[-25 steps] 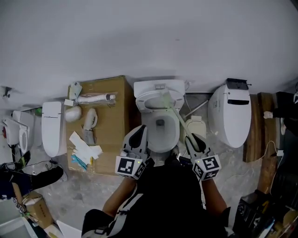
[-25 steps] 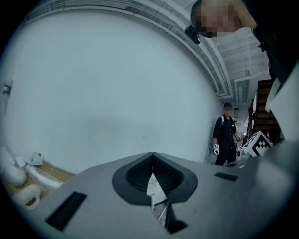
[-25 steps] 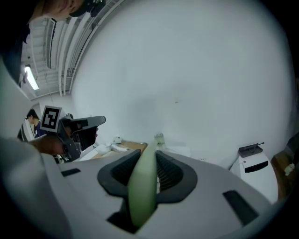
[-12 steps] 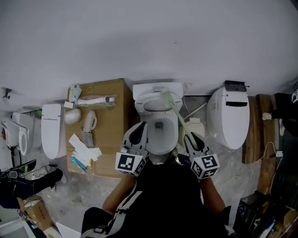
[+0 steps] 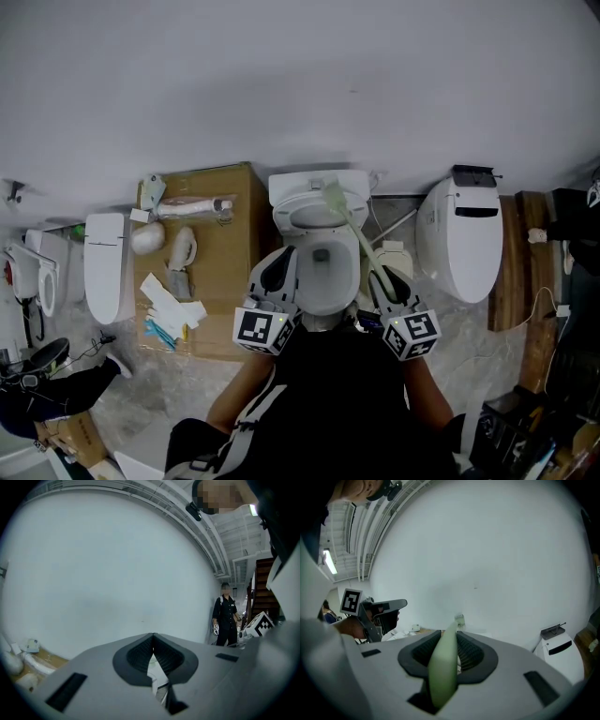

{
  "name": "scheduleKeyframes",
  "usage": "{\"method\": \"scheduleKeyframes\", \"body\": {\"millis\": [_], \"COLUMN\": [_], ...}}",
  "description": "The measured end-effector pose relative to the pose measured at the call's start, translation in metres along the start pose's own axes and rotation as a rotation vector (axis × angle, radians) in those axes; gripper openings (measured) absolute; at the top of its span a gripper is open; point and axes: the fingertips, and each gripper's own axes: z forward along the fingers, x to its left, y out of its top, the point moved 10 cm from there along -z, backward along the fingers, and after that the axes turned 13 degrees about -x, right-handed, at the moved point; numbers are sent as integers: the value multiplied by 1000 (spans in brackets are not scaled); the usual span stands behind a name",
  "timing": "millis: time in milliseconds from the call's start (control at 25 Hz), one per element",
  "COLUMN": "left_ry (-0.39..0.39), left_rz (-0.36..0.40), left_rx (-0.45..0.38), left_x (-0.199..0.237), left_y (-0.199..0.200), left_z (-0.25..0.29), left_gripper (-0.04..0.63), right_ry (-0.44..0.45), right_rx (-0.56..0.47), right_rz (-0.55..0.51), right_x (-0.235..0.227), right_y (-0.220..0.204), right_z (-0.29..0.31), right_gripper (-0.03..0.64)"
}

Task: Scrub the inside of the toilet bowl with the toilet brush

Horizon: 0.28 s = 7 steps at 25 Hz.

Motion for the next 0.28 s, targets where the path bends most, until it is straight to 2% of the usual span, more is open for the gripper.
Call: {"method": "scheduleKeyframes", "body": {"millis": [280], "left_ry": [-2], "left_rz": [2], "left_rx": [-4], "left_x": [7], "left_y": [0], "left_z": [0], "left_gripper": [9], "right_ry": [-1], "right_rx": [1], "right_rz": [-9], "right_x": [5], "right_y": [-1], "right_z": [7], "right_gripper": [113]}}
